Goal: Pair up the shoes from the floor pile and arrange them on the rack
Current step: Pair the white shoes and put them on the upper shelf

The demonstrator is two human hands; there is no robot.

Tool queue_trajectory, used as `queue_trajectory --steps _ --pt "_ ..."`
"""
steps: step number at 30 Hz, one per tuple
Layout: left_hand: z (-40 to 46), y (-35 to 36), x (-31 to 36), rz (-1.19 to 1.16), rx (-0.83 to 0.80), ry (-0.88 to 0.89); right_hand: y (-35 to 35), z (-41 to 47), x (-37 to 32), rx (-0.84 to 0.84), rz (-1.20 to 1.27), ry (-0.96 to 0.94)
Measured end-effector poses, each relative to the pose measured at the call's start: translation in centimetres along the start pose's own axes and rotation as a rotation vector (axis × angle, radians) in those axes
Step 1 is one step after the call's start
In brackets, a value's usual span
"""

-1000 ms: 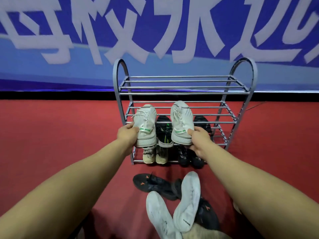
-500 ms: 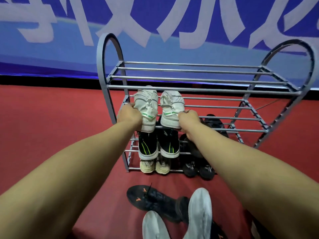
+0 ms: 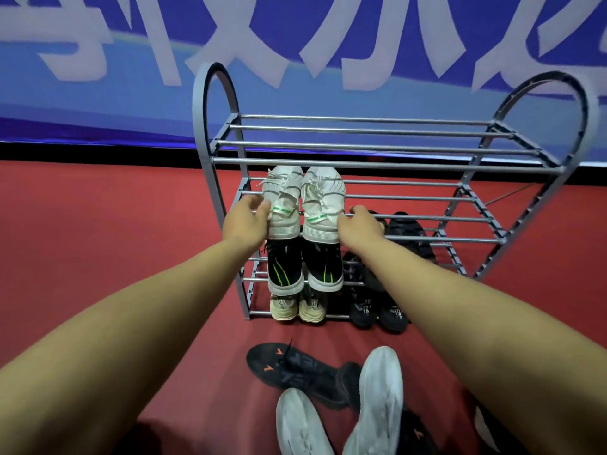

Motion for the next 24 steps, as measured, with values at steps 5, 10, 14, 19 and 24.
queue_trajectory --steps 5,10,14,19,24 --pt "-7.0 1.8 -0.1 -0.073 0.070 0.064 1.1 -5.9 2.2 0.067 0.173 -0.112" --pt "-13.9 8.1 -3.0 -0.149 -0.089 -0.002 5.4 -11.5 8.7 -0.052 0.172 -0.030" --pt "-18.8 14.0 -8.1 -0.243 -0.222 -0.174 9.6 -15.4 16.2 -0.242 -0.089 0.113" --pt "-24.5 18.4 -13.1 -0.139 -0.307 -0.415 13.3 -19.4 24.8 -0.322 -0.051 0.391" --pt "-29.3 21.1 -17.2 -0.077 -0.625 -0.774 16.2 -21.3 31.4 -0.332 0.175 0.623"
Point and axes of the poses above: each hand's wrist, its own z-axis towards the middle knuckle, its own y-axis out of the palm, x = y × z, the point moved 3 cm from there along z, towards the middle knuckle, and after that the axes turned 15 degrees about -x, right-handed, at the moved point
